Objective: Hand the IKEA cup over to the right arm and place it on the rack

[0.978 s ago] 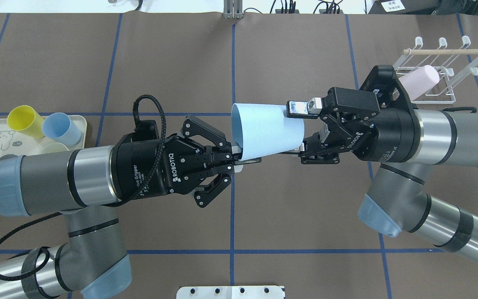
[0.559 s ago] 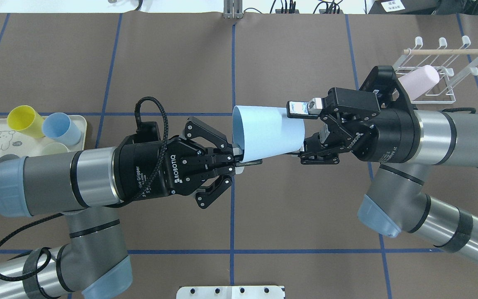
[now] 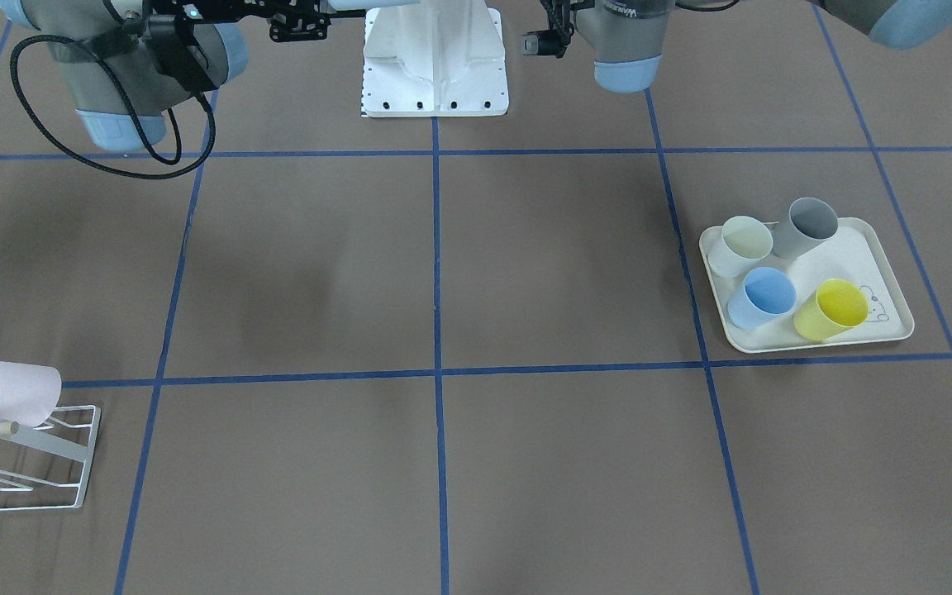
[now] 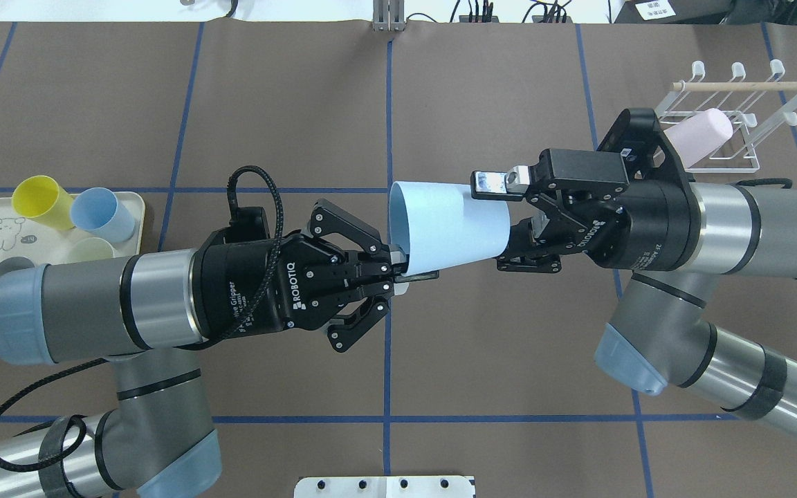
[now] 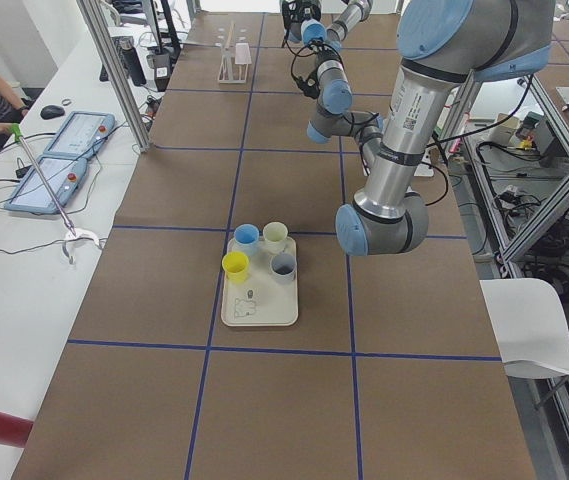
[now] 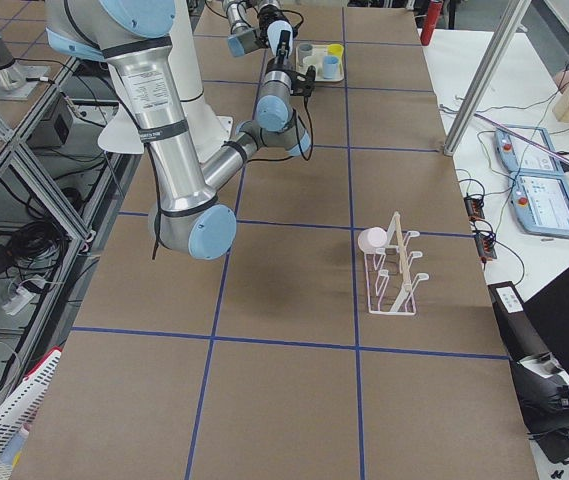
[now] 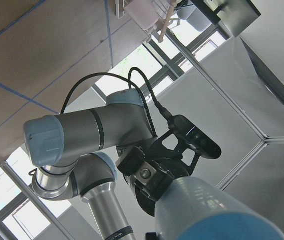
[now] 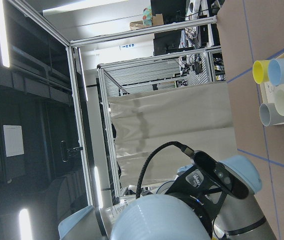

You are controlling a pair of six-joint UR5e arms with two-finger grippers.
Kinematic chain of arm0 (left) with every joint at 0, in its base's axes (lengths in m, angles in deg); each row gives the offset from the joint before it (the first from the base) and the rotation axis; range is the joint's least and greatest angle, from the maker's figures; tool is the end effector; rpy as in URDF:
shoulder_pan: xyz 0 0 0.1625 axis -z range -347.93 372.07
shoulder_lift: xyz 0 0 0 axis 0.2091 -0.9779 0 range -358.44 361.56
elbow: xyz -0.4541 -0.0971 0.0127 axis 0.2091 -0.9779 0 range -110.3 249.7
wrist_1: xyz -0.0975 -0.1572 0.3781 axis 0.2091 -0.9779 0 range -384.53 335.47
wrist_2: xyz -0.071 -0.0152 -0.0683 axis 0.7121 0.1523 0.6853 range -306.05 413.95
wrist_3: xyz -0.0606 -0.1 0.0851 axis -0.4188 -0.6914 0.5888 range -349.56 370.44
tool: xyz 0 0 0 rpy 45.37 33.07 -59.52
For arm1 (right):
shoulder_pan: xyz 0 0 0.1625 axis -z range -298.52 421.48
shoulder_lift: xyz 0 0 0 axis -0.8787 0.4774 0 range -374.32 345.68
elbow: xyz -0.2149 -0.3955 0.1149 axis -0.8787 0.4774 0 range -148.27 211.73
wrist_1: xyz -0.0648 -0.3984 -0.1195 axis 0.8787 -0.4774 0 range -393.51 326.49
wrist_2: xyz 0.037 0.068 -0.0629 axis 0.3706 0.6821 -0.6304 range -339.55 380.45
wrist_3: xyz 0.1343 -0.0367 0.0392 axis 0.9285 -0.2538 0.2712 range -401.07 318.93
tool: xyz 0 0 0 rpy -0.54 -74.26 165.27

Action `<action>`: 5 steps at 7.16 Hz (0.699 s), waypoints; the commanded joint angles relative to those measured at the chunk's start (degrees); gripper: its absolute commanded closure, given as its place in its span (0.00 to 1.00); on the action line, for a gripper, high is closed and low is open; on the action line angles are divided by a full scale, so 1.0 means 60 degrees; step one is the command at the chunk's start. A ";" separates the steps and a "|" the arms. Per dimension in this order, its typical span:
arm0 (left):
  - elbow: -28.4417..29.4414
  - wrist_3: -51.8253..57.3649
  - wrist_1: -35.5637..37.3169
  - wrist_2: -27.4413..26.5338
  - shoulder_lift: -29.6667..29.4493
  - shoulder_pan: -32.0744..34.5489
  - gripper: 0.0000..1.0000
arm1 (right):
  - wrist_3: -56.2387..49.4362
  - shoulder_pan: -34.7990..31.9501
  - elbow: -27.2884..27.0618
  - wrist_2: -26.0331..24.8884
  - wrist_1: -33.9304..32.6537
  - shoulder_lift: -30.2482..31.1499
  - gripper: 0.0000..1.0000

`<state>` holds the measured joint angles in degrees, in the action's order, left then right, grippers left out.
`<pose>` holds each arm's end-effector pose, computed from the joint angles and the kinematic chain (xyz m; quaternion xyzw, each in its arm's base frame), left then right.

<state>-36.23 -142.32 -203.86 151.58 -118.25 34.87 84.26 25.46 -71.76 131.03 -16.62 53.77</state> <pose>0.4537 -0.3145 0.1077 -0.3390 0.8579 -0.2138 0.3216 -0.3581 -0.3623 0.1940 -0.0521 -0.9314 0.0481 0.3569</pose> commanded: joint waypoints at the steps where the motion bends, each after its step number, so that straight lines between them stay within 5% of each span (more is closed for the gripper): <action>1: -0.0011 0.0001 -0.0009 0.0002 0.0004 -0.0006 1.00 | 0.0000 -0.0002 0.0006 -0.0002 0.0027 -0.0024 0.60; 2: -0.0040 0.0059 0.0020 0.0002 0.0004 -0.0006 0.43 | -0.0014 -0.0002 0.0006 -0.0002 0.0027 -0.0010 0.64; 3: -0.0128 0.0016 0.0093 -0.0070 -0.0011 0.0009 0.00 | -0.0014 -0.0002 0.0006 0.0012 0.0041 -0.0024 0.68; 5: -0.0230 0.0060 0.0094 -0.0334 0.0033 0.0140 0.00 | 0.0000 -0.0031 -0.0008 -0.0002 0.0100 -0.0009 0.72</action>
<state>-37.09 -142.10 -203.32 150.33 -118.21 35.15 84.20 25.35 -71.73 131.04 -16.15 53.68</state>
